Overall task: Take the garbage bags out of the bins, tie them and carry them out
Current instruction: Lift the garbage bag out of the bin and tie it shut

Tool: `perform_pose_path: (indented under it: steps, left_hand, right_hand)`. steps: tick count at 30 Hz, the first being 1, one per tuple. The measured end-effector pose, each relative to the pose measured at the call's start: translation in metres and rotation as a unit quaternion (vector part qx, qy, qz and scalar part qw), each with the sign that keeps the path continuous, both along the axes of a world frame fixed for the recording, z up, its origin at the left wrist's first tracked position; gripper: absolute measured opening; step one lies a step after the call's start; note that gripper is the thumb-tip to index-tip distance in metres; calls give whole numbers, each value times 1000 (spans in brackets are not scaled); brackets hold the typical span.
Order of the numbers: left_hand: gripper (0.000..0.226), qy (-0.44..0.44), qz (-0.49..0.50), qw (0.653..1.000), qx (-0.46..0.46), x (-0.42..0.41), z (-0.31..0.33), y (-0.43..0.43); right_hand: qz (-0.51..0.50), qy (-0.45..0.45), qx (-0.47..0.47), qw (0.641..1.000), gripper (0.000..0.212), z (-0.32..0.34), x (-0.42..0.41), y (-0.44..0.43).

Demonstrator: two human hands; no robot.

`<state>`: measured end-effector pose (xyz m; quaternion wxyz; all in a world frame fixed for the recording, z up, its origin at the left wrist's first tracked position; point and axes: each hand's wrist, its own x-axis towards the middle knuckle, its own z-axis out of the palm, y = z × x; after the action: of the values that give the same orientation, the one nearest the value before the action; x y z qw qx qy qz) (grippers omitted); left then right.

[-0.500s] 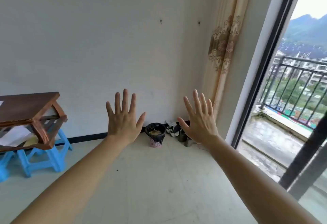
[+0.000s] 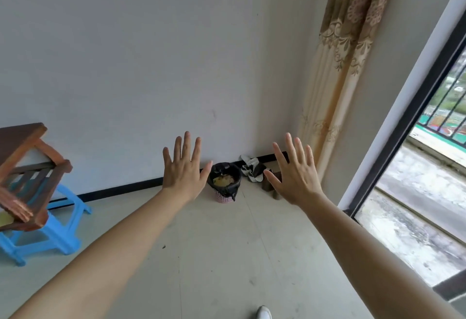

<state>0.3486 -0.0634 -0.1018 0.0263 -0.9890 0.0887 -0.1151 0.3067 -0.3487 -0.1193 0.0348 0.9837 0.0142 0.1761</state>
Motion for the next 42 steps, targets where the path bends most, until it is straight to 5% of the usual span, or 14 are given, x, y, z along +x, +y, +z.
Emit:
perform_pose_path:
  steps: [14,28,37,42]
  left_hand:
    - [75,98,47,993,-42,300,-45,-54]
    - [74,239,1,970,-44,642,-174,-13]
    - [70,327,123,905,-243,751,-375,-32]
    - [64,370,228,853,-291,755,-546,-41]
  right_hand:
    - [12,134,13,991,82,-34,355,-61]
    - [-68,240,58,967,74,-169,633,-15]
    - [-145,340,212,905,76,-366,716,-5]
    - [-205,416,329,823,88,-538,732,3]
